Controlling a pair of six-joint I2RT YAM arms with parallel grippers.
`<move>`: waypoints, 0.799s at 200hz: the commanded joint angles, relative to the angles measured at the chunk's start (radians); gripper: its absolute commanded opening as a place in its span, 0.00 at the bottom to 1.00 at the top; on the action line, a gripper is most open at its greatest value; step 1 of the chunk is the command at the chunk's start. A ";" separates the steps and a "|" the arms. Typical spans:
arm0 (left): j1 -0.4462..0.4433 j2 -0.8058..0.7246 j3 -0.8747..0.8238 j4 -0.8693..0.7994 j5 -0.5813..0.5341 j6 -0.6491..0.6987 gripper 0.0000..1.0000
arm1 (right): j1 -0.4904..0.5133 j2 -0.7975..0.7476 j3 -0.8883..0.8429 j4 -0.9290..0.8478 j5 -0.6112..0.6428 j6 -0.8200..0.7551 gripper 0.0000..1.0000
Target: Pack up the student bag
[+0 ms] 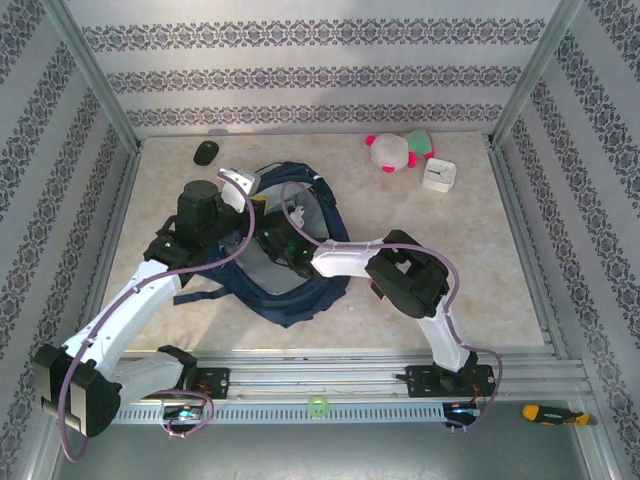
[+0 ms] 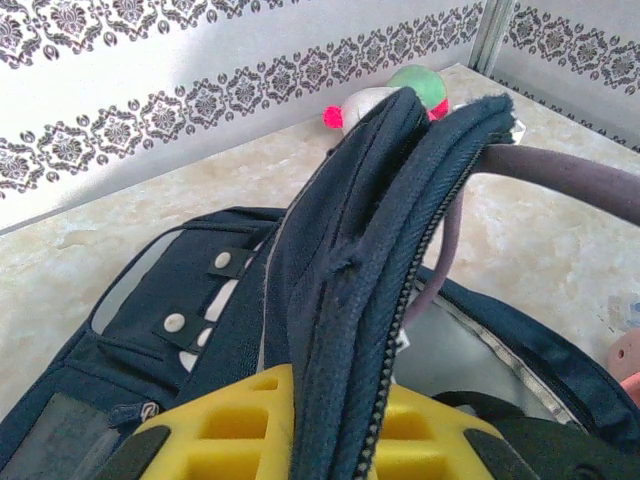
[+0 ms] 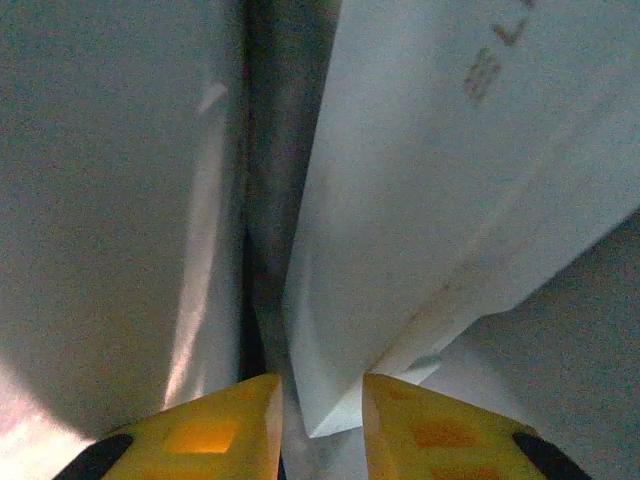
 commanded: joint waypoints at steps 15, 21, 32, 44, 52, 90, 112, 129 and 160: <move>0.002 -0.024 0.041 0.173 0.071 -0.017 0.07 | -0.021 0.020 0.028 0.015 0.040 -0.027 0.28; 0.003 -0.023 0.039 0.173 0.064 -0.015 0.08 | -0.020 0.009 0.016 0.013 0.042 -0.034 0.29; 0.002 -0.023 0.038 0.173 0.050 -0.012 0.08 | -0.017 -0.019 -0.013 0.013 0.045 -0.047 0.31; 0.004 -0.023 0.038 0.170 0.036 -0.007 0.08 | -0.014 -0.063 -0.054 0.015 0.036 -0.065 0.33; 0.002 -0.024 0.038 0.165 0.027 -0.004 0.08 | -0.008 -0.101 -0.091 0.014 0.034 -0.087 0.35; 0.002 -0.038 0.030 0.151 -0.022 0.019 0.09 | 0.013 -0.381 -0.321 -0.084 0.054 -0.250 0.41; 0.004 -0.054 0.024 0.139 -0.033 0.033 0.09 | 0.002 -0.572 -0.416 -0.263 0.029 -0.368 0.45; 0.002 -0.063 0.022 0.127 -0.045 0.045 0.09 | 0.004 -0.733 -0.452 -0.483 0.081 -0.454 0.48; 0.003 -0.078 0.004 0.124 -0.069 0.054 0.09 | -0.057 -0.931 -0.449 -0.942 0.108 -0.530 0.57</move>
